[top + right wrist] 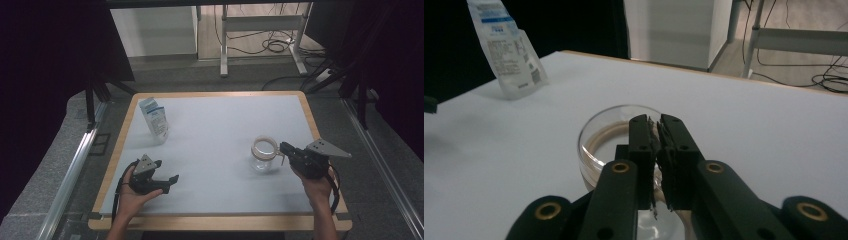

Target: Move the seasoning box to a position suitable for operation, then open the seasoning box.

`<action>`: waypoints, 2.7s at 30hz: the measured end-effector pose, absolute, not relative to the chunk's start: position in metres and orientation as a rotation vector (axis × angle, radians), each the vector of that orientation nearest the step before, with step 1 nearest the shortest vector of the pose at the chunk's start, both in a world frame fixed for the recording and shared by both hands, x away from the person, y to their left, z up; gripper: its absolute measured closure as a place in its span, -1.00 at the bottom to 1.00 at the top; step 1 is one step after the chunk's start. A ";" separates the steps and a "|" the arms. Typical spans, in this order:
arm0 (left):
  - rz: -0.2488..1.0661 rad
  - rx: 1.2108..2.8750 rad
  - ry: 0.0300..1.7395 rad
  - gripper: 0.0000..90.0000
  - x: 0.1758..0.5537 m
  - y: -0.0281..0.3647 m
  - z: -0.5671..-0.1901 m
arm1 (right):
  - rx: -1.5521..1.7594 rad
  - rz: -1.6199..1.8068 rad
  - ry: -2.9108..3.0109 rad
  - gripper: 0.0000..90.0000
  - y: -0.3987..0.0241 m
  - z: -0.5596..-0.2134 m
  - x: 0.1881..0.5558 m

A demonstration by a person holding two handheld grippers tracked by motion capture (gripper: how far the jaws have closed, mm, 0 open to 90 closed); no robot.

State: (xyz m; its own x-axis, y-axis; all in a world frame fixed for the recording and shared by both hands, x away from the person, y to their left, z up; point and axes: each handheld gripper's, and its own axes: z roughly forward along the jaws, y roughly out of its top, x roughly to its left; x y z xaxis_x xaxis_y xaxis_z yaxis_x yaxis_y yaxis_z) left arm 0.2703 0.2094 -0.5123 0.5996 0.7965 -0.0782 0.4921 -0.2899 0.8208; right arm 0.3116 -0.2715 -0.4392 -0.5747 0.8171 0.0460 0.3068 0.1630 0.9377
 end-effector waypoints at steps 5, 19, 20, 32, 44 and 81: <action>0.448 1.940 1.030 -0.65 0.270 0.212 -0.511 | 1.072 1.424 1.927 1.00 -0.278 -0.437 0.308; 0.448 1.947 1.030 -0.65 0.271 0.211 -0.513 | 1.092 1.327 1.945 1.00 -0.273 -0.449 0.317; 0.448 1.947 1.030 -0.65 0.271 0.211 -0.513 | 1.096 1.314 1.951 1.00 -0.272 -0.450 0.318; 0.446 1.953 1.021 -0.65 0.272 0.208 -0.513 | 1.105 1.232 1.962 1.00 -0.268 -0.455 0.318; 0.443 1.955 1.004 -0.63 0.275 0.202 -0.514 | 1.081 1.238 1.942 1.00 -0.266 -0.452 0.313; 0.349 1.955 0.760 0.93 0.349 0.042 -0.477 | 1.110 1.256 1.940 1.00 -0.267 -0.460 0.321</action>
State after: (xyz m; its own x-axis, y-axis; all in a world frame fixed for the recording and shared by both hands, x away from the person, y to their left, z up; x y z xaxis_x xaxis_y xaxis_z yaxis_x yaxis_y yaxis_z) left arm 0.3488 0.0425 -0.4774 0.7638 0.6412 -0.0731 0.3621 -0.3320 0.8710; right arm 0.3208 -0.2668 -0.4597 -0.4929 0.8698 -0.0232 0.3345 0.2141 0.9178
